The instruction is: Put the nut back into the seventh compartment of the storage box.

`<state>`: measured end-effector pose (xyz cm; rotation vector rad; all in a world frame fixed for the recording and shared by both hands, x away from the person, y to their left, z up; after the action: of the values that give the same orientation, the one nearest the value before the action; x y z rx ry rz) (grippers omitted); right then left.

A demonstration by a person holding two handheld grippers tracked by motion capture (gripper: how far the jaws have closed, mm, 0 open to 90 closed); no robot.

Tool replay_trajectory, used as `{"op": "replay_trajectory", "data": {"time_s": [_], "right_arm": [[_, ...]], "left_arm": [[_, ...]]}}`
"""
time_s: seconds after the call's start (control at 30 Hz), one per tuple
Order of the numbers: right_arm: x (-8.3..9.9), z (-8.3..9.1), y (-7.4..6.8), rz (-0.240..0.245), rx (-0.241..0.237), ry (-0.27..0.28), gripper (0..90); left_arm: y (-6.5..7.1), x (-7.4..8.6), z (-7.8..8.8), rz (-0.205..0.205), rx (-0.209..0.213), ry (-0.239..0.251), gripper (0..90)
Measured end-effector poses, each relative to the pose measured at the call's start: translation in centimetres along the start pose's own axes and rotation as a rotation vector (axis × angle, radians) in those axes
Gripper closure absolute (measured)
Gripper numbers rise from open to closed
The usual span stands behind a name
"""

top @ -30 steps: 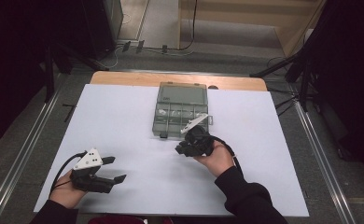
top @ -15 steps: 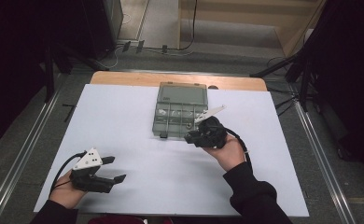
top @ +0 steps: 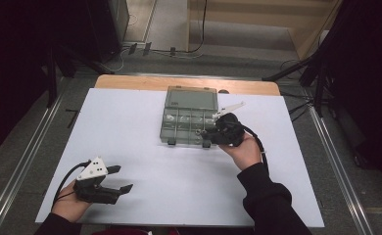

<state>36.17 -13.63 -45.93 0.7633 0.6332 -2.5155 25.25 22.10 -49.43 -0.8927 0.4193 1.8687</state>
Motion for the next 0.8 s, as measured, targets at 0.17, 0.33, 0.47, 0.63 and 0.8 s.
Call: {"op": "replay_trajectory", "data": {"time_s": [0.17,0.33,0.47,0.63,0.8], "right_arm": [[-0.9,-0.7,0.0,0.01,0.007,-0.001,71.9],[-2.1,-0.9,-0.5,0.043,0.013,0.005,71.8],[-2.8,-1.4,-0.5,0.042,0.014,0.017,71.8],[-3.1,-2.8,-0.2,0.029,0.008,0.011,71.8],[-3.1,-3.5,0.2,0.032,0.02,0.0,71.8]], "left_arm": [[0.1,0.1,0.0,0.005,-0.005,-0.004,22.7],[0.1,0.3,0.1,0.011,-0.007,-0.006,22.7],[0.1,0.4,0.0,0.012,-0.006,-0.009,22.7],[0.1,0.4,0.1,0.011,-0.009,-0.012,22.7],[0.0,0.5,0.1,0.014,-0.018,-0.017,22.7]]}}
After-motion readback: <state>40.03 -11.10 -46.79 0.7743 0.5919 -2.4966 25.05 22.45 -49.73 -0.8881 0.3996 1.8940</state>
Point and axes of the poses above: each handheld gripper's, and its own axes: z roughly backward along the jaws, x roughly out of its underside, y roughly to its right, the point moved 4 cm from there along -z, roughly forward along the jaws, and after that the axes turned 13 degrees about -z, right-handed, at the moved point
